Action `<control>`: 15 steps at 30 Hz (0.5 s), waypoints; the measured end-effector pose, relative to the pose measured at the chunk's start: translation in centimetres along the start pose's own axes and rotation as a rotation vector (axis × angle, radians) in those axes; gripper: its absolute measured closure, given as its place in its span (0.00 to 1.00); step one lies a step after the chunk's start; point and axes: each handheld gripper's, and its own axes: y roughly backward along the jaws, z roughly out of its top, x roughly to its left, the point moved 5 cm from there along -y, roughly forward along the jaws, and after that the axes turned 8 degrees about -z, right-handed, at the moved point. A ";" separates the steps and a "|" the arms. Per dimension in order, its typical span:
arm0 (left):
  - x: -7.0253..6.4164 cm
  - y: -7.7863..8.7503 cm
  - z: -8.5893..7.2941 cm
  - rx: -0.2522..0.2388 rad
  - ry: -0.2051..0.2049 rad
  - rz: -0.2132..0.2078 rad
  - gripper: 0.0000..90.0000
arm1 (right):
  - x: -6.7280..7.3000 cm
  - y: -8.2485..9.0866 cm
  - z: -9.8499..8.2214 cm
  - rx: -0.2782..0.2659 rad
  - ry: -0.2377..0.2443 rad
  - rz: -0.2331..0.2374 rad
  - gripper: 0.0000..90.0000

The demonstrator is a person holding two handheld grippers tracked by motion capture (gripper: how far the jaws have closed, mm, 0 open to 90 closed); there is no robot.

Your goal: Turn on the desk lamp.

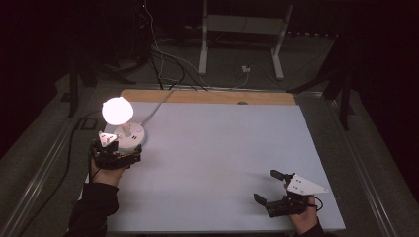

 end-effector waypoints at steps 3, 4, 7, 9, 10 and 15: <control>-0.7 0.4 -0.1 0.006 -0.018 -0.026 0.00 | 0.0 0.1 0.0 -0.002 0.001 -0.001 0.00; -0.9 0.5 -0.2 0.006 -0.023 -0.036 0.00 | 0.0 0.1 0.0 -0.003 -0.001 -0.002 0.00; -1.6 0.7 -0.4 0.019 -0.038 -0.061 0.00 | 0.0 0.1 0.0 -0.002 0.001 -0.003 0.00; -1.9 0.9 -0.6 0.023 -0.043 -0.074 0.00 | 0.0 0.1 0.0 -0.002 -0.002 -0.002 0.00; -2.0 1.0 -0.7 0.025 -0.047 -0.086 0.00 | 0.0 0.2 0.0 -0.002 0.000 -0.004 0.00; -2.6 1.6 -1.3 0.030 -0.058 -0.111 0.00 | 0.1 0.3 0.1 -0.006 0.001 -0.005 0.00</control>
